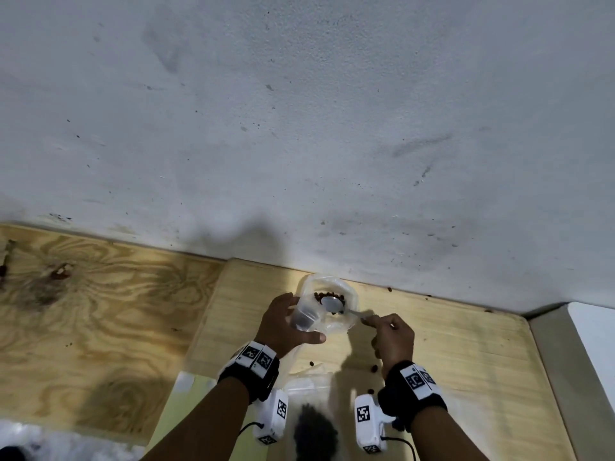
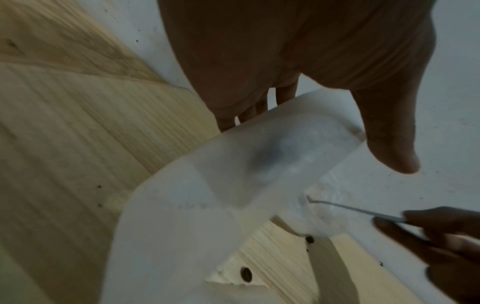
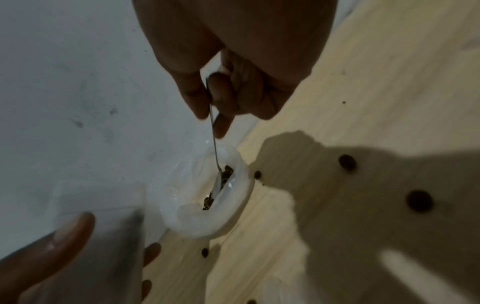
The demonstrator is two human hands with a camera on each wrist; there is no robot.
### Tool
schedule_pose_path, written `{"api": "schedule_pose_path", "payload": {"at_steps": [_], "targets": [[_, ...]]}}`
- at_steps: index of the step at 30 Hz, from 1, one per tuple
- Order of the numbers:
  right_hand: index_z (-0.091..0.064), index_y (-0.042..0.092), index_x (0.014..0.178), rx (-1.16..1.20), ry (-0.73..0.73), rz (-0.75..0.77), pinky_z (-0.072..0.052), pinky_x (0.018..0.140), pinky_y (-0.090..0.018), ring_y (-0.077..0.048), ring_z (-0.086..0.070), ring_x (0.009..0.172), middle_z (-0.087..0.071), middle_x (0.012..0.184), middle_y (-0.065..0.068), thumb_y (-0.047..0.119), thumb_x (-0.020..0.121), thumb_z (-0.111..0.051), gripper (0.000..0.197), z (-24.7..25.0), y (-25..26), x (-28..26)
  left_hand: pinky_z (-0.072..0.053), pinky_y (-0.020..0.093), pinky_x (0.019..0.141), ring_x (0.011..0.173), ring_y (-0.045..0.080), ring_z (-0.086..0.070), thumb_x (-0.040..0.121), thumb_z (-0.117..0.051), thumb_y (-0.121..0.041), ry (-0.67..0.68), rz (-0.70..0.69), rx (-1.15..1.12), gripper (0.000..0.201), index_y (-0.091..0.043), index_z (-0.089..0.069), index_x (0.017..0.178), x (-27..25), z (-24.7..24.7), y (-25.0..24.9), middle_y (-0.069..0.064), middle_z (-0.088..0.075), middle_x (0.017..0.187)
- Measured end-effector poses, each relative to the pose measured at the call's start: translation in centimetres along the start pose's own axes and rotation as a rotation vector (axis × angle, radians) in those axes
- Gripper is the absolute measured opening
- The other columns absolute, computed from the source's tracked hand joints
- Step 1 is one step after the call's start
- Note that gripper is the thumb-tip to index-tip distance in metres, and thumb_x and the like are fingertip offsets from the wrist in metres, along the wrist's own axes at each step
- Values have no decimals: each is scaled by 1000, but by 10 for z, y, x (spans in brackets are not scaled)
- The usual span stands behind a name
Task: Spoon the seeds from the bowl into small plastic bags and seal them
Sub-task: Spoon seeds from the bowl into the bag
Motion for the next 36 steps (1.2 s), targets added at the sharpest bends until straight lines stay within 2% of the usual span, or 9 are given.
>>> {"api": "schedule_pose_path", "payload": {"at_steps": [3, 8, 14, 19, 22, 25, 29, 32, 36], "targets": [[-59, 11, 70, -132, 112, -80, -34, 50, -28, -19, -42, 47, -51, 57, -4, 18, 76, -79, 21, 0, -14, -4, -57, 37, 88, 109, 12, -59, 31, -90, -56, -44, -40, -32, 104, -25, -54, 123, -12, 2, -4, -8, -55, 123], [-59, 24, 107, -362, 43, 133, -46, 76, -29, -22, -61, 94, -62, 103, 1, 33, 81, -78, 34, 19, 0, -31, -57, 30, 81, 100, 8, -63, 37, -92, -53, -41, -145, 2, 88, -29, -61, 116, -25, 1, -18, -12, -66, 110], [-70, 38, 99, -297, 520, 524, -42, 55, -11, 1, -60, 65, -64, 78, 11, 35, 89, -70, 11, -4, 62, -90, -48, 11, 78, 102, 12, -62, 43, -95, -42, -18, -281, 67, 95, -19, -57, 128, -34, -12, -44, -8, -63, 117], [-65, 29, 70, -530, 345, 638, -48, 65, -30, -6, -62, 70, -67, 73, 10, 43, 73, -80, 21, -2, 83, -76, -50, 15, 80, 98, 7, -61, 41, -93, -50, 15, -284, 35, 96, -24, -55, 125, -33, -14, -62, -12, -62, 114], [-64, 31, 72, -416, 256, 677, -50, 65, -33, -9, -63, 72, -67, 74, 10, 21, 74, -81, 20, 6, 93, -68, -51, 13, 66, 83, 7, -64, 63, -88, -35, -61, -201, -113, 59, -21, -60, 114, -29, -5, -68, -10, -64, 101], [-64, 33, 89, -269, 186, 656, -53, 66, -31, -12, -63, 75, -65, 78, 6, 9, 79, -77, 29, 14, 100, -68, -48, 22, 64, 67, 13, -61, 83, -75, -22, -178, -177, -170, 10, -17, -66, 80, -27, 4, -76, -6, -67, 74], [-67, 26, 108, -72, 217, 547, -50, 73, -18, -10, -64, 82, -62, 80, -2, 6, 79, -78, 37, 17, 98, -64, -44, 25, 63, 62, 13, -59, 85, -71, -16, -137, -184, -273, 21, -23, -63, 68, -26, 0, -84, -5, -65, 65], [-75, 11, 99, -23, 320, 431, -44, 57, -10, -5, -60, 69, -67, 81, -1, 8, 78, -81, 22, 14, 97, -64, -45, 18, 59, 58, 4, -57, 87, -71, -20, -84, -174, -276, 18, -12, -64, 71, -28, -4, -86, -1, -66, 67], [-75, -1, 90, -34, 401, 391, -37, 44, -7, 3, -56, 52, -68, 69, 4, 8, 79, -80, 15, 15, 96, -64, -56, 43, 72, 68, 18, -63, 75, -74, -49, -35, -161, -218, 52, 2, -67, 86, -24, -12, -77, 18, -70, 81]]}}
Point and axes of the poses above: each hand's wrist, its own x-axis towards the middle knuckle, its own z-axis out of the back of the hand, y = z × x, the point moved 4 cm from there along x, towards the middle knuckle
